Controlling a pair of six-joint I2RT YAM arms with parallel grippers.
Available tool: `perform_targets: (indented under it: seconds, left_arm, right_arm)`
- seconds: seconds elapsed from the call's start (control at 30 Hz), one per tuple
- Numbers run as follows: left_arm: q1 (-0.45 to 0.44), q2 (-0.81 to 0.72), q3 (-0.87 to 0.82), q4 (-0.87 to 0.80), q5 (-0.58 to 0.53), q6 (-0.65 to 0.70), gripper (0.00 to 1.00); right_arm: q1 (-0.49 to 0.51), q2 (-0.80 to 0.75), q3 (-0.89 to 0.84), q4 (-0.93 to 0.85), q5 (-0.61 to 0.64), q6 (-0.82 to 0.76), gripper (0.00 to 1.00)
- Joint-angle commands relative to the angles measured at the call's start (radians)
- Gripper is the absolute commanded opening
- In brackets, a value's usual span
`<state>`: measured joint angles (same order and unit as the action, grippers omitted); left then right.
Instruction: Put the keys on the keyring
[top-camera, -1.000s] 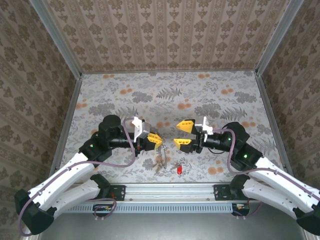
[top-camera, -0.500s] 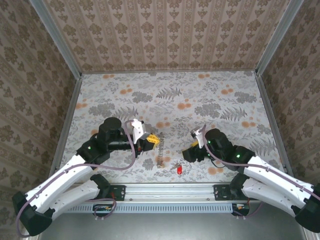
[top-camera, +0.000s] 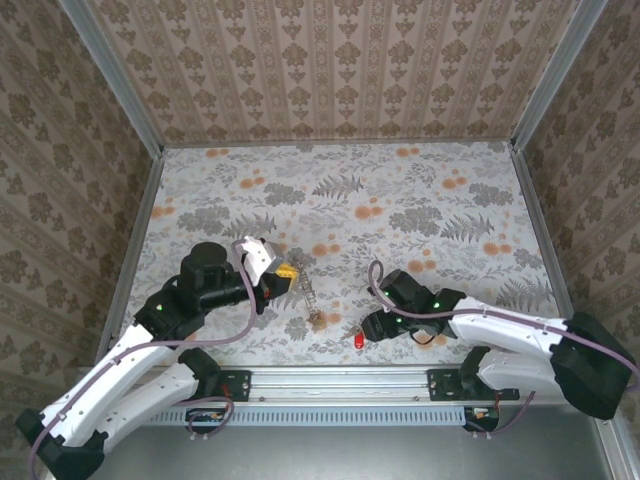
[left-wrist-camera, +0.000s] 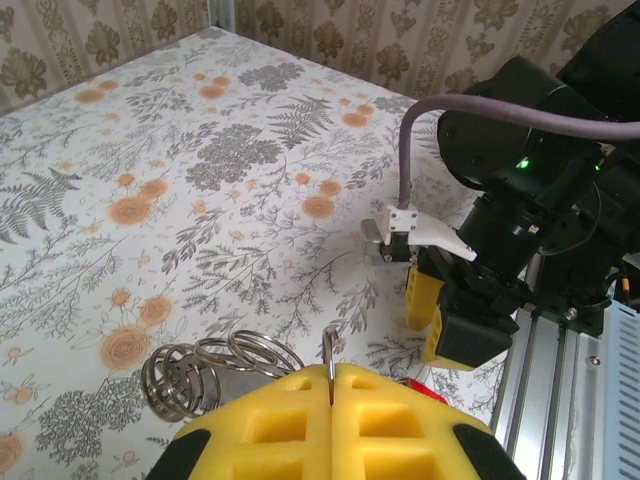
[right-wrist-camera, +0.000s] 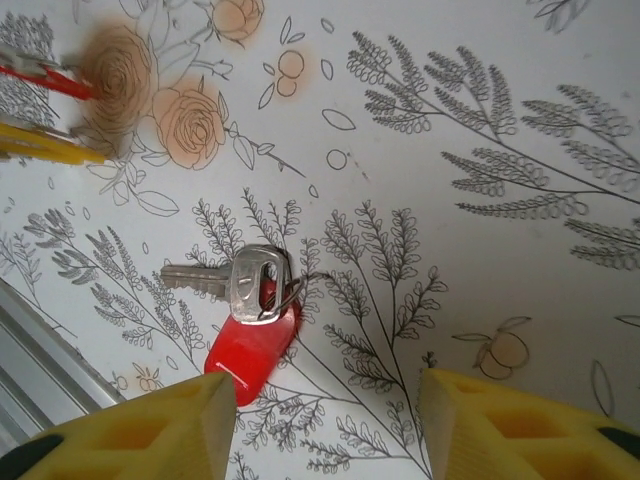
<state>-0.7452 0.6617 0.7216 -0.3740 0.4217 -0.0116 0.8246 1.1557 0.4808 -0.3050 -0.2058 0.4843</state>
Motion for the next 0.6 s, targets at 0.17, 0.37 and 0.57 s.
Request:
perform_targets:
  seconds: [0.17, 0.37, 0.57]
  left_arm:
    - [0.003, -0.013, 0.018, -0.006, -0.041, -0.027, 0.0]
    - [0.003, -0.028, 0.013, 0.004, -0.026, -0.032, 0.0]
    - [-0.003, -0.037, 0.004, 0.021, -0.018, -0.037, 0.0]
  right_arm:
    - [0.033, 0.091, 0.097, 0.03, -0.034, 0.061, 0.45]
    - [0.045, 0.148, 0.116, 0.014, -0.024, 0.088, 0.37]
    - [0.068, 0.186, 0.163, -0.045, 0.022, 0.079, 0.33]
